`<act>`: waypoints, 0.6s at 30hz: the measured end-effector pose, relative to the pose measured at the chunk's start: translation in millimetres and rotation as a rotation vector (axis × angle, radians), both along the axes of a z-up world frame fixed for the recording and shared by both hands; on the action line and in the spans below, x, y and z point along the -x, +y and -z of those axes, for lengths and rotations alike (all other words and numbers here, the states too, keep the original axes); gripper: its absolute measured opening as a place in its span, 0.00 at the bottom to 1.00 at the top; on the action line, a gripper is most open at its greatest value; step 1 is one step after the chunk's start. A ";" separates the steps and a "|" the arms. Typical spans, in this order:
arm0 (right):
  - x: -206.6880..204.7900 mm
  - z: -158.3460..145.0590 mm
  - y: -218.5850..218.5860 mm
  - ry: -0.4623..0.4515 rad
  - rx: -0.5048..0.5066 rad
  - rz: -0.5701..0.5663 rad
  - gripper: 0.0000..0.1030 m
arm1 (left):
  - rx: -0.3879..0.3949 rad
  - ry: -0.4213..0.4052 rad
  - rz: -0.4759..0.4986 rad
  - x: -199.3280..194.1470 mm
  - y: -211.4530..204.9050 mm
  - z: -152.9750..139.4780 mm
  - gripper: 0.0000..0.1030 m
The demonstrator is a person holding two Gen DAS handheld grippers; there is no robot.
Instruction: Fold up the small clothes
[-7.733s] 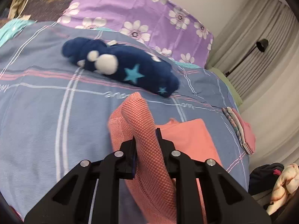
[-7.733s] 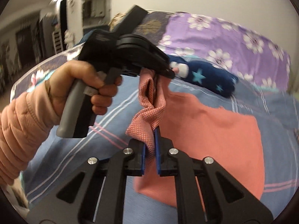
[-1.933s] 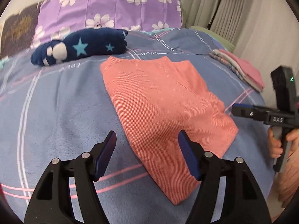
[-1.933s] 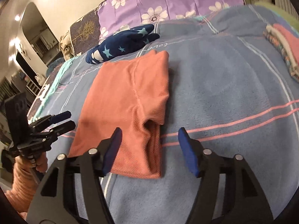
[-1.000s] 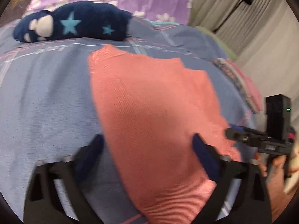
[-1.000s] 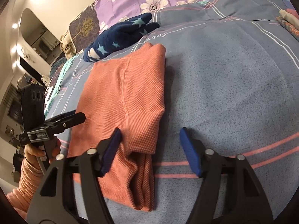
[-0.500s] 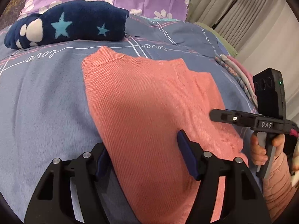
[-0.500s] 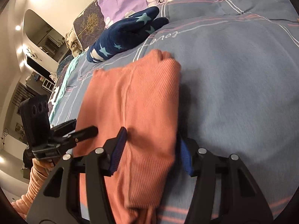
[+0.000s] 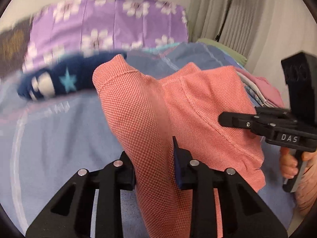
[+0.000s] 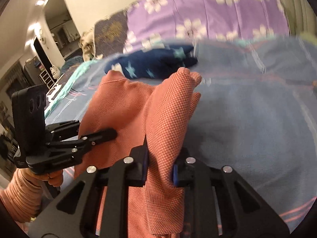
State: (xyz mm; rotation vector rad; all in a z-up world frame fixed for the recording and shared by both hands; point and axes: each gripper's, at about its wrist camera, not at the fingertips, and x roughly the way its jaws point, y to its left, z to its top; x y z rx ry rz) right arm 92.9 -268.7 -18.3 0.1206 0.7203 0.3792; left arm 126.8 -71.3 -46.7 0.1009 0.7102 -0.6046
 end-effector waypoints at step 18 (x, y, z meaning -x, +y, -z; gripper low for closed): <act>82.5 -79.4 -19.3 -0.251 0.069 0.100 0.17 | -0.008 -0.241 0.075 59.7 -35.1 -74.0 0.28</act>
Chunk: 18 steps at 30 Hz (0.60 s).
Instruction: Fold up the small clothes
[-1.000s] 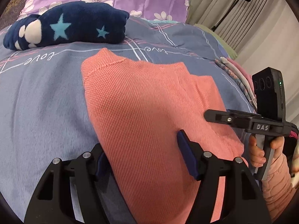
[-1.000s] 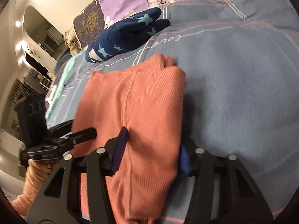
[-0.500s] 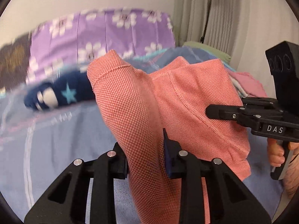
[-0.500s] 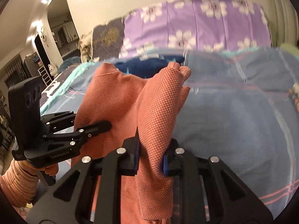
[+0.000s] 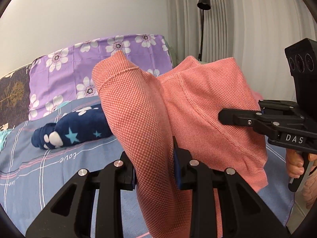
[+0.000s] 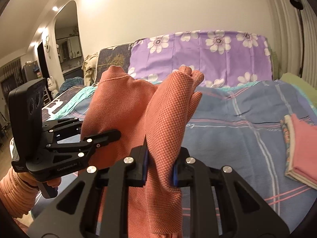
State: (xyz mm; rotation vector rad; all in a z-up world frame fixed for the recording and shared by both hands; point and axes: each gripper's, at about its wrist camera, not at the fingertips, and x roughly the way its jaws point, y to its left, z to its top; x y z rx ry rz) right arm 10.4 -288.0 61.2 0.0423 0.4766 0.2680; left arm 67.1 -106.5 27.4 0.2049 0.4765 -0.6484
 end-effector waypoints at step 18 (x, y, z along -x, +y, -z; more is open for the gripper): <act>9.7 -17.1 -29.0 -0.105 0.050 0.113 0.17 | -0.013 -0.045 0.062 -20.5 -51.5 -20.6 0.28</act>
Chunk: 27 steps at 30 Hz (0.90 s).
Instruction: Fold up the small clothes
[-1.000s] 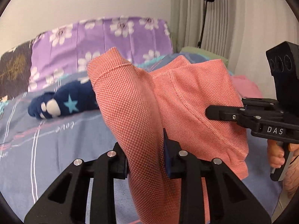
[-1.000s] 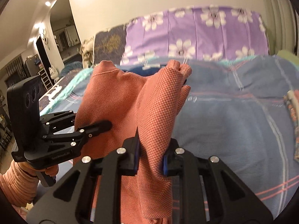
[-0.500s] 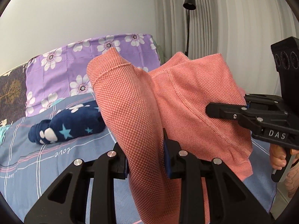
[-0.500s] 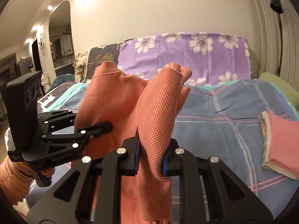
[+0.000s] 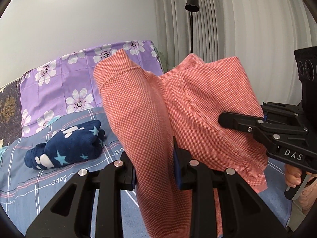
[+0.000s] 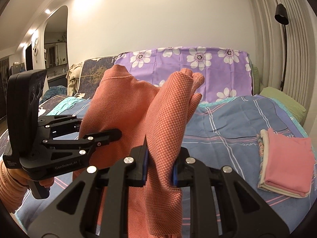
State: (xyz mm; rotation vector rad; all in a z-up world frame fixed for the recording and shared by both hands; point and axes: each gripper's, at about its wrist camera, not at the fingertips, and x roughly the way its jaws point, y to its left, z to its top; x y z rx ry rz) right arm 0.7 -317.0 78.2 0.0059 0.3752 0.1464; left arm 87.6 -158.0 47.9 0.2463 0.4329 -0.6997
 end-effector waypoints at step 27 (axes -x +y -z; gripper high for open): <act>-37.8 -7.4 -37.6 -0.085 0.060 0.131 0.17 | -0.073 -0.063 0.025 -45.7 -59.2 -22.9 0.28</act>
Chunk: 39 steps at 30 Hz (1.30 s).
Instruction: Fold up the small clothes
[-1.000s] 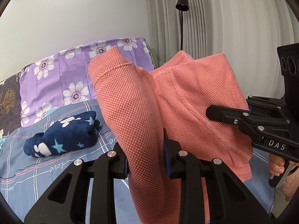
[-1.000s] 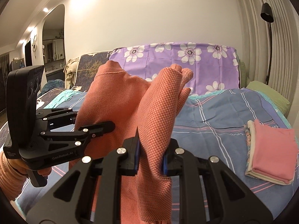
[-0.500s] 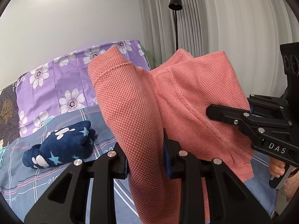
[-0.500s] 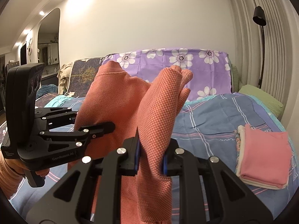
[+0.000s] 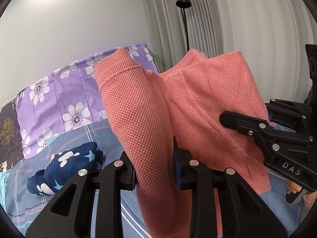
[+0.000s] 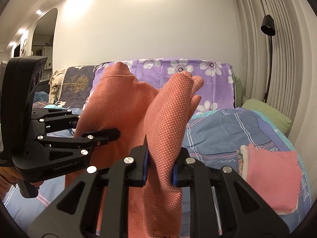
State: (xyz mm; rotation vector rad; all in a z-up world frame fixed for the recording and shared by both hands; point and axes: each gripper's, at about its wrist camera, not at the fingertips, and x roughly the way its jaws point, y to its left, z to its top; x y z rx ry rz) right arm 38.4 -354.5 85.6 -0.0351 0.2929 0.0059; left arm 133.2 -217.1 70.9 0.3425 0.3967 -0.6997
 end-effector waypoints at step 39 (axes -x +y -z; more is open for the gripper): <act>-225.0 48.1 -62.2 0.170 -0.109 0.155 0.17 | -0.163 0.069 -0.205 -195.3 -62.6 40.3 0.29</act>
